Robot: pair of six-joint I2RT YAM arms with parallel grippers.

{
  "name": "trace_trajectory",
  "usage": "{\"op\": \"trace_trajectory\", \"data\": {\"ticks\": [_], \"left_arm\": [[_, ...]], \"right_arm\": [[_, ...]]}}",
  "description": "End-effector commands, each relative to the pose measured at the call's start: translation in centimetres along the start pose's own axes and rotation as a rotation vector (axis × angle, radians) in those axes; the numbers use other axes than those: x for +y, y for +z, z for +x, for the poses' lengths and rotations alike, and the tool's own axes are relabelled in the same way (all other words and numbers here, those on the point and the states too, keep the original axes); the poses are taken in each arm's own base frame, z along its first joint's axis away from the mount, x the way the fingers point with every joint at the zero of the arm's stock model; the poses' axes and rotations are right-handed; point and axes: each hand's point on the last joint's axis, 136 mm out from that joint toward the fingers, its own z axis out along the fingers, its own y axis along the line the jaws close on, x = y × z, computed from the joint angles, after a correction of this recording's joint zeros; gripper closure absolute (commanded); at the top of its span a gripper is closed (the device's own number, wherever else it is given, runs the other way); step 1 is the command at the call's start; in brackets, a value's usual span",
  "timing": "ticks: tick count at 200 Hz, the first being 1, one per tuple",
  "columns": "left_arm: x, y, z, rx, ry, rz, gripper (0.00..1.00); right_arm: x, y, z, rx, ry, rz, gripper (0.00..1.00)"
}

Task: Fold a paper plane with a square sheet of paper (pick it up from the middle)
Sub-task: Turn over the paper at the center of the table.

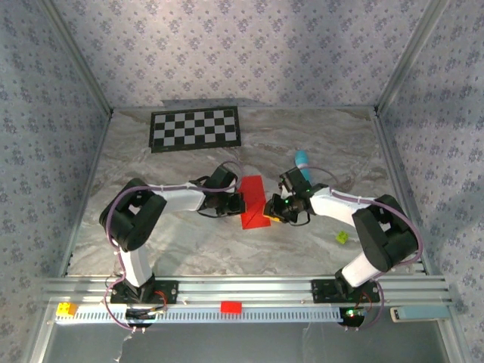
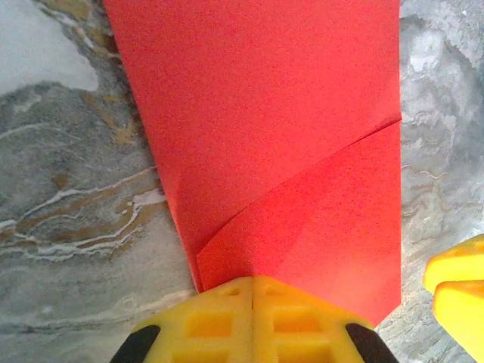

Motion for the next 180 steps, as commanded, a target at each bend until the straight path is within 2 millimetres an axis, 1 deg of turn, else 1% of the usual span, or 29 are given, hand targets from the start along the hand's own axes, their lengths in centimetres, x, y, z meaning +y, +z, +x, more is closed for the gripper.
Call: {"op": "trace_trajectory", "data": {"ticks": [1,47,120,166,180], "left_arm": [[1.3,0.1,1.8,0.043,-0.022,-0.049,1.0],[0.9,0.0,1.5,0.035,-0.016,-0.046,1.0],[1.2,0.0,1.8,0.04,-0.018,-0.052,1.0],[1.2,0.1,1.8,0.041,-0.018,-0.055,1.0],[1.3,0.1,1.8,0.043,-0.018,-0.055,1.0]], "right_arm": [[-0.5,-0.2,0.8,0.009,0.019,0.024,0.71],[-0.5,0.3,0.9,0.016,0.027,0.009,0.69],[-0.3,1.4,1.2,0.041,0.044,-0.023,0.68],[0.6,2.0,0.7,0.043,0.031,-0.049,0.67],[1.3,2.0,0.3,0.034,0.02,-0.075,0.63]]}}
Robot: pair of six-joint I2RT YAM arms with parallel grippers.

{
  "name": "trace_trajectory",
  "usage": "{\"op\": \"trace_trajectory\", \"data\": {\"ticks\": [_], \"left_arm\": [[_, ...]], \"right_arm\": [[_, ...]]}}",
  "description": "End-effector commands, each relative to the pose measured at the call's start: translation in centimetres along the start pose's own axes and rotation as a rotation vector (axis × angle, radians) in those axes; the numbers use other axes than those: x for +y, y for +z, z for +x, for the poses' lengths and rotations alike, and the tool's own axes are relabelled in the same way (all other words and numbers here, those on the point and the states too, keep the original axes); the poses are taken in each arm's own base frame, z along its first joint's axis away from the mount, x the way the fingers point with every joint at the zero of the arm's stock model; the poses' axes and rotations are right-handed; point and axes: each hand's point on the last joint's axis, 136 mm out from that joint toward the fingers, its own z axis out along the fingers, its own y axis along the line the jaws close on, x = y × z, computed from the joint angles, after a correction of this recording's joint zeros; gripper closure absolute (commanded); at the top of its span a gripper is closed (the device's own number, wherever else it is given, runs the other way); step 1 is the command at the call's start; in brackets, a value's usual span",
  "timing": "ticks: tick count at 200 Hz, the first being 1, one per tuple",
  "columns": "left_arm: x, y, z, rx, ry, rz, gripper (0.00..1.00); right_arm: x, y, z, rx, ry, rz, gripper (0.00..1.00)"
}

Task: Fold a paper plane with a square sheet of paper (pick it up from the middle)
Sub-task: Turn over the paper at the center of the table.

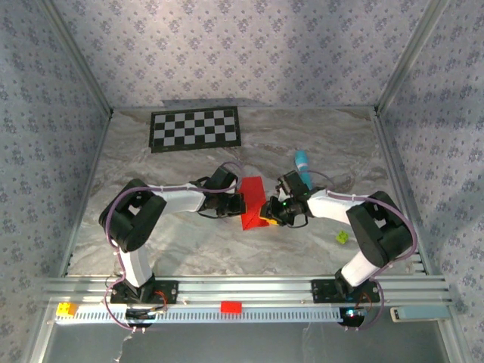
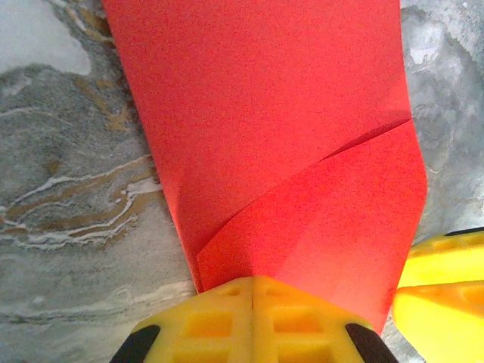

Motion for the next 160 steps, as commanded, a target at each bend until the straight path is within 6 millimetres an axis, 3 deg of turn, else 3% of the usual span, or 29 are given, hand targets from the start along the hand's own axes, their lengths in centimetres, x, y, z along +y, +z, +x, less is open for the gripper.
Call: {"op": "trace_trajectory", "data": {"ticks": [1,48,160], "left_arm": [[1.3,0.1,1.6,0.04,-0.015,-0.056,1.0],[1.3,0.1,1.6,0.041,-0.014,-0.056,1.0],[1.4,0.1,1.7,0.044,-0.014,-0.059,1.0]], "right_arm": [[0.8,0.5,-0.3,0.007,0.001,-0.024,0.63],[2.5,0.2,-2.3,-0.031,-0.017,-0.094,0.54],[4.1,0.1,-5.2,-0.023,-0.071,-0.206,0.53]]}}
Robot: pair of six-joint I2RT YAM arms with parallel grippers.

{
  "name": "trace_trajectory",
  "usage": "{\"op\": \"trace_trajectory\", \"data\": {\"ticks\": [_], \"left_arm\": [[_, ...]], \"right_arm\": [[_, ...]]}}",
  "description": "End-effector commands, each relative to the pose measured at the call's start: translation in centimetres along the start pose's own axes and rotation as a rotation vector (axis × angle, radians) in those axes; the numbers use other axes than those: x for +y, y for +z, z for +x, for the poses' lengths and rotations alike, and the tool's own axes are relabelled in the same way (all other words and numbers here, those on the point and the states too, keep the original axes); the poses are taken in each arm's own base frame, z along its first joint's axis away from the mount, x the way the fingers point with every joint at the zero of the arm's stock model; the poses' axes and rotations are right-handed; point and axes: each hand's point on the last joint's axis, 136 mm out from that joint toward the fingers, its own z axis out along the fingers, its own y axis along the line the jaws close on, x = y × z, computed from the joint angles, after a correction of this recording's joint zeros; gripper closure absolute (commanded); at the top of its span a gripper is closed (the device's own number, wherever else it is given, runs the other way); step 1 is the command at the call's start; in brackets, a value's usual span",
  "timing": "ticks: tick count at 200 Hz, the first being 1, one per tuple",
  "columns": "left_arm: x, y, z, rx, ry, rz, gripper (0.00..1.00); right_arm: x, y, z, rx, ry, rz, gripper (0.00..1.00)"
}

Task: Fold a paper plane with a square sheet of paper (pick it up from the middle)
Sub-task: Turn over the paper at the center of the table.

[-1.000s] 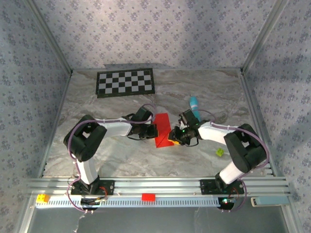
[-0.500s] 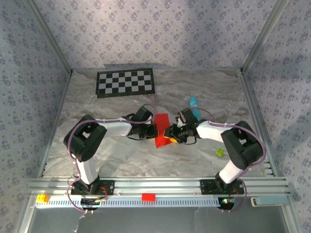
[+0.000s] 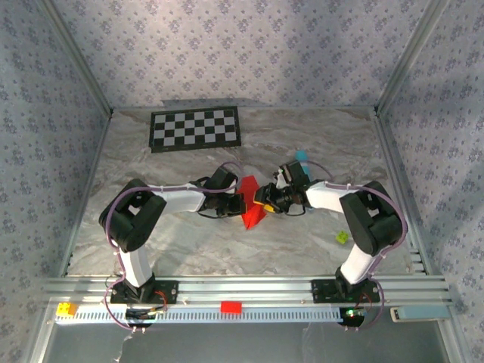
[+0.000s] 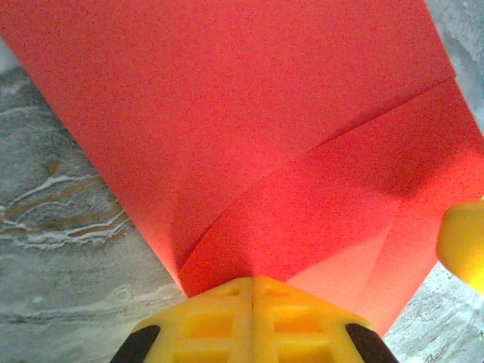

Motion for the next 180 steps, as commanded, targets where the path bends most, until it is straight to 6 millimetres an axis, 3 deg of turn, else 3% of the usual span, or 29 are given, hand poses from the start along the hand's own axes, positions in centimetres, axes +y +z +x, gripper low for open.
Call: {"op": "trace_trajectory", "data": {"ticks": [1,45,180], "left_arm": [[1.4,0.1,1.7,0.044,-0.014,-0.059,1.0],[1.5,0.2,1.7,0.046,-0.018,-0.061,1.0],[0.8,-0.3,1.4,0.041,-0.015,-0.047,1.0]], "right_arm": [[1.1,0.1,-0.6,0.023,-0.049,-0.05,0.53],[1.2,0.3,-1.1,0.045,-0.076,-0.074,0.54],[-0.4,1.3,-2.0,0.052,-0.033,-0.115,0.73]]}}
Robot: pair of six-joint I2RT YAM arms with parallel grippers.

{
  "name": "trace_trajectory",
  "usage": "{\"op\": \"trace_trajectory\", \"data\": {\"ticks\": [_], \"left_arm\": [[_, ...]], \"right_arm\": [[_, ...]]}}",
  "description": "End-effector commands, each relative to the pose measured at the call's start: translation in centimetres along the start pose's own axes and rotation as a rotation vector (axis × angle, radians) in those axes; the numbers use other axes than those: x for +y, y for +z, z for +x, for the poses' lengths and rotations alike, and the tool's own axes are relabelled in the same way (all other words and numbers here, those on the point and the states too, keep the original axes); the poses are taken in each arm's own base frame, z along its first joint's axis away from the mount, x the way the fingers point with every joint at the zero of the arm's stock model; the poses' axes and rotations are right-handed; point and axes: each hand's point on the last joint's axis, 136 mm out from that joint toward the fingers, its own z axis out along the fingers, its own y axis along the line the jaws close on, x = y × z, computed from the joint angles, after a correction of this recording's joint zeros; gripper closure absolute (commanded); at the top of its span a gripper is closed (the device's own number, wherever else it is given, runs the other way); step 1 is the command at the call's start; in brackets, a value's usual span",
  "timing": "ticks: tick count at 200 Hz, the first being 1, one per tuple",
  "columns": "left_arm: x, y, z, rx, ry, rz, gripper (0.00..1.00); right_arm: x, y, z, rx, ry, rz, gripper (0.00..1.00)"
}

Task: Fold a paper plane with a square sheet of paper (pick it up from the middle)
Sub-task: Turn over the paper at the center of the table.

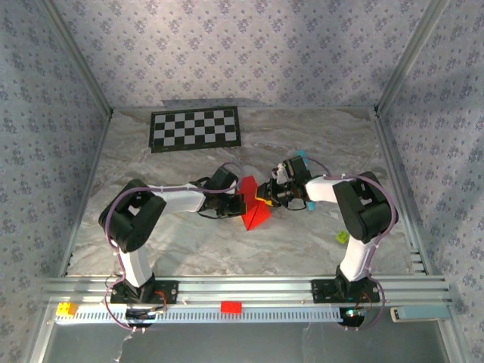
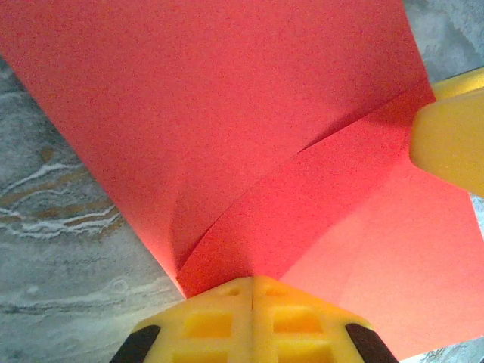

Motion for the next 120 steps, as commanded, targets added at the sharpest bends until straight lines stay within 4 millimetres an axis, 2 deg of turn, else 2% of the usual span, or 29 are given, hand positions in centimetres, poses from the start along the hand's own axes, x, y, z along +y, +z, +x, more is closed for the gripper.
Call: {"op": "trace_trajectory", "data": {"ticks": [1,64,83,120], "left_arm": [[0.9,-0.2,1.1,0.034,-0.017,-0.044,1.0],[0.5,-0.3,1.0,0.033,-0.014,-0.031,1.0],[0.1,-0.4,0.9,0.028,-0.013,-0.019,1.0],[-2.0,-2.3,-0.2,-0.023,0.004,0.039,0.89]], "right_arm": [[-0.4,0.3,-0.1,0.012,0.005,-0.023,0.73],[-1.1,0.4,-0.1,0.009,0.02,-0.027,0.83],[-1.0,0.3,-0.1,0.007,0.02,-0.041,0.9],[-0.3,-0.9,-0.4,-0.035,-0.011,-0.054,0.96]]}}
